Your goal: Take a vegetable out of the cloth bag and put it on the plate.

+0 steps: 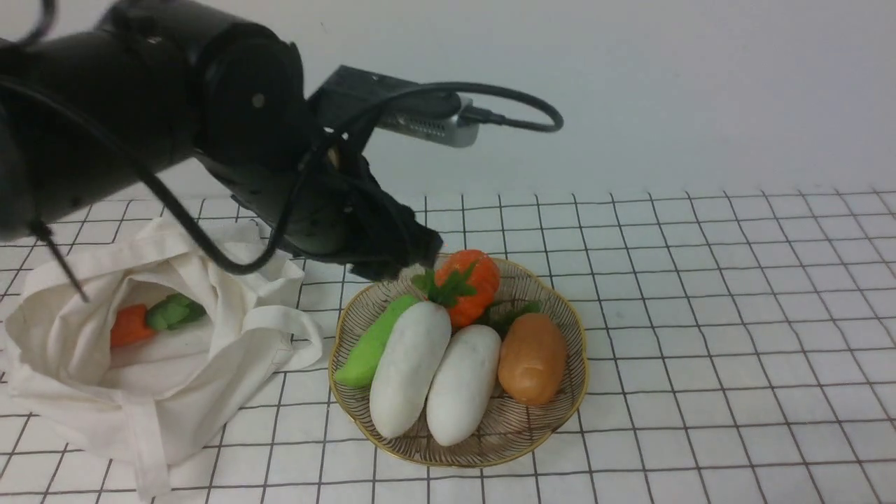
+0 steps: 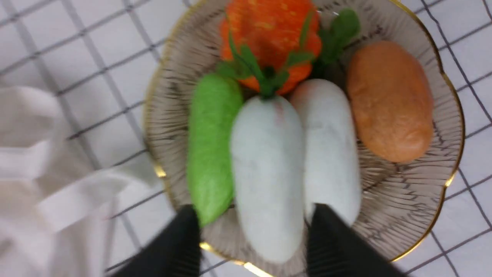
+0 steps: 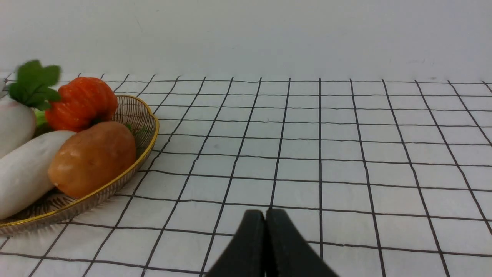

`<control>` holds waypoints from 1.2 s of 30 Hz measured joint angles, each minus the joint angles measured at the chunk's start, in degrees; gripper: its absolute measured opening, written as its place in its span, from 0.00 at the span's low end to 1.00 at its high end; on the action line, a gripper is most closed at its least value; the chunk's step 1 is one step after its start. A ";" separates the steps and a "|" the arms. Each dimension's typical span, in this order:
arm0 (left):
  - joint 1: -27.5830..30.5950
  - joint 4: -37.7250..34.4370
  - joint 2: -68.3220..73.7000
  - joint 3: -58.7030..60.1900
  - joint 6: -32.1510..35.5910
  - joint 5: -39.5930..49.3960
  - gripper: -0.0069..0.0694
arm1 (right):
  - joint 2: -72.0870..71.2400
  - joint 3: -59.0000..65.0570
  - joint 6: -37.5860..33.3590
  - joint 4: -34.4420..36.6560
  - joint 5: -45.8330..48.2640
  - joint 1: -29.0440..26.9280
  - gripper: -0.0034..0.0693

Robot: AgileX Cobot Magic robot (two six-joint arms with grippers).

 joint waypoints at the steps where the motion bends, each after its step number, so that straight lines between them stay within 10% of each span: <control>1: 0.00 0.22 -0.42 0.00 -0.28 0.08 0.30 | 0.00 0.00 0.00 0.00 0.00 0.00 0.03; 6: 0.00 2.40 -11.65 0.00 -2.73 1.16 0.09 | 0.00 0.00 0.00 0.00 0.00 0.00 0.03; 36: 0.00 -1.20 -72.25 46.26 -10.94 -24.51 0.08 | 0.00 0.00 0.00 0.07 0.00 0.00 0.03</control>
